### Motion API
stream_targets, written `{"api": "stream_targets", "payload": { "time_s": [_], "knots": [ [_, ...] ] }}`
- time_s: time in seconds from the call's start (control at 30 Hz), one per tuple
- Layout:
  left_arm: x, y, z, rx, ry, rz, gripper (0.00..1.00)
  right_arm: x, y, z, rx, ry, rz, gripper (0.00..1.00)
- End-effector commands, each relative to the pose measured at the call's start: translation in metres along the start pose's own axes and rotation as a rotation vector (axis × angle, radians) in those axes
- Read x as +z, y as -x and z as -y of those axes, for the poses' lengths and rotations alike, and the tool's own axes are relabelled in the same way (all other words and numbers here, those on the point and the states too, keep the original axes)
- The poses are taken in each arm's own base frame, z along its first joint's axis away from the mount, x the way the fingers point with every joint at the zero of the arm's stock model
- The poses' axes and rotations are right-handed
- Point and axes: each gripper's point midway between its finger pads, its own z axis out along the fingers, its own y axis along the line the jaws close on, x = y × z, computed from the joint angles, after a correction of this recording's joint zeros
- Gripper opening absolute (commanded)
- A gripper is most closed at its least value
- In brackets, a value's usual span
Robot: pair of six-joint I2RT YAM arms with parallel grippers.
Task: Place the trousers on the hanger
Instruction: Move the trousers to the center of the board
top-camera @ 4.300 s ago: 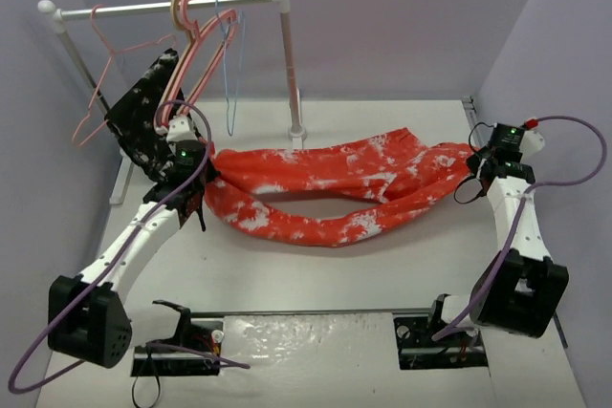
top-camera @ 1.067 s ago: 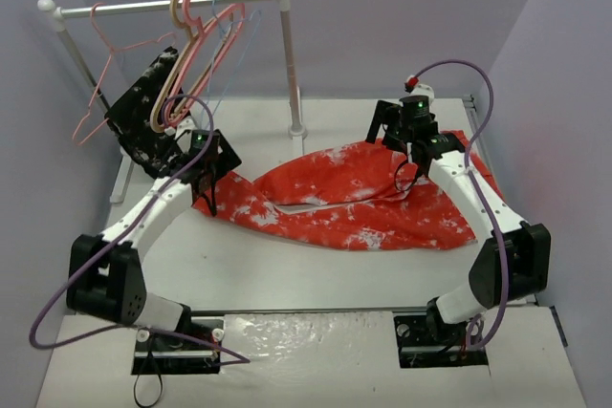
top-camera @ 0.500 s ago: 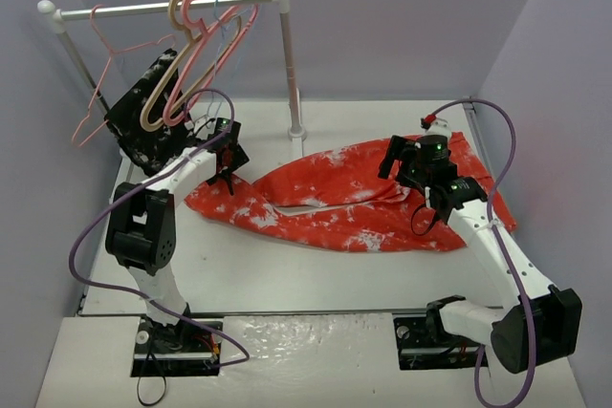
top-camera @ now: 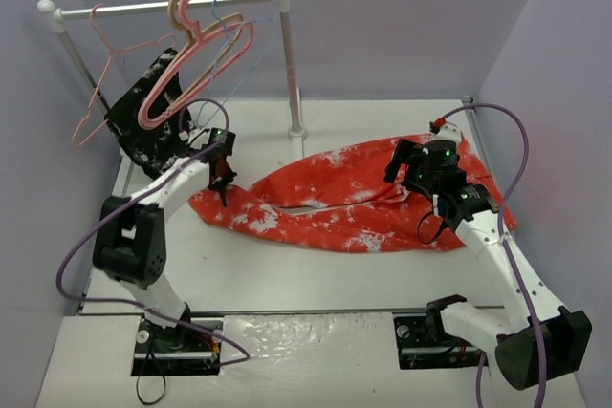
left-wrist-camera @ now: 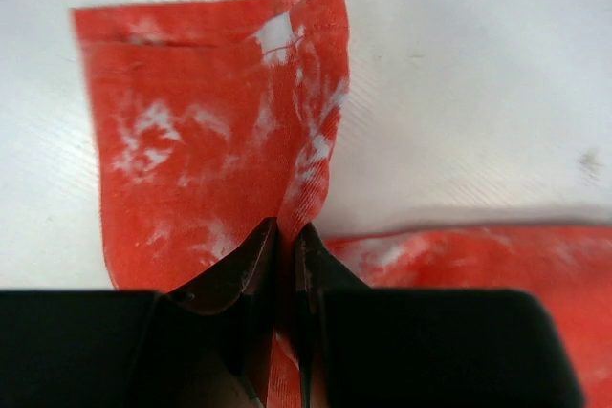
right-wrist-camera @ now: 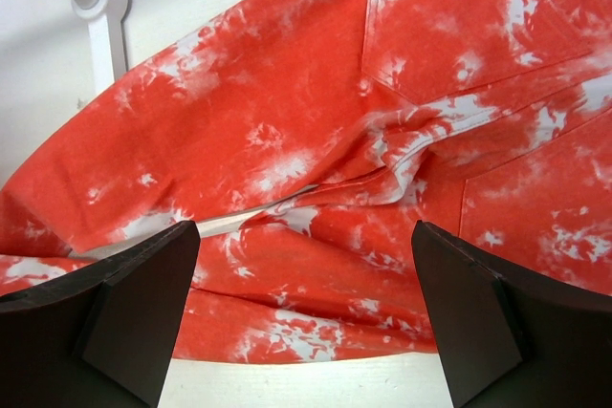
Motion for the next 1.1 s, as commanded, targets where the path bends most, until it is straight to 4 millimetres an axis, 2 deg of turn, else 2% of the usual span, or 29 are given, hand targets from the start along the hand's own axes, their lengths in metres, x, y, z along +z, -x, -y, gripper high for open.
{"api": "stream_targets", "payload": {
  "time_s": [0.0,0.1,0.2,0.23,0.37,0.5,0.63,0.77,0.87,0.97,1.07],
  "knots": [
    [-0.078,0.053,-0.001,-0.108,-0.163,0.207,0.00,-0.020,0.034,-0.011,-0.035,0.031,0.077,0.91],
    [-0.099,0.029,-0.039,-0.156,-0.187,0.232,0.00,-0.025,0.030,-0.011,-0.034,0.041,0.058,0.91],
    [-0.100,0.001,-0.068,-0.213,-0.182,0.226,0.00,-0.024,0.023,-0.009,-0.030,0.037,0.045,0.91],
    [-0.097,-0.018,-0.085,-0.248,-0.174,0.210,0.01,-0.023,0.018,-0.007,-0.024,0.034,0.034,0.91],
    [-0.092,-0.062,-0.126,-0.325,-0.148,0.174,0.24,-0.020,0.003,-0.008,-0.031,0.054,-0.007,0.91],
    [-0.093,-0.086,-0.156,-0.378,-0.100,0.155,0.35,-0.014,-0.015,-0.008,-0.032,0.072,-0.064,0.91],
    [-0.095,-0.098,-0.166,-0.434,-0.099,0.140,0.48,-0.005,-0.032,-0.008,-0.036,0.075,-0.125,0.91],
    [-0.096,-0.102,-0.169,-0.407,-0.086,0.118,0.48,0.009,-0.049,-0.029,-0.051,0.131,-0.205,0.91],
    [-0.090,-0.115,-0.168,-0.377,-0.070,0.060,0.48,0.016,-0.051,-0.044,-0.065,0.151,-0.202,0.91],
    [-0.085,-0.121,-0.166,-0.366,-0.076,0.042,0.47,0.025,-0.067,-0.063,-0.088,0.179,-0.245,0.91],
    [-0.085,-0.118,-0.164,-0.353,-0.093,0.054,0.44,0.034,-0.082,-0.084,-0.101,0.228,-0.274,0.91]
  ]
}}
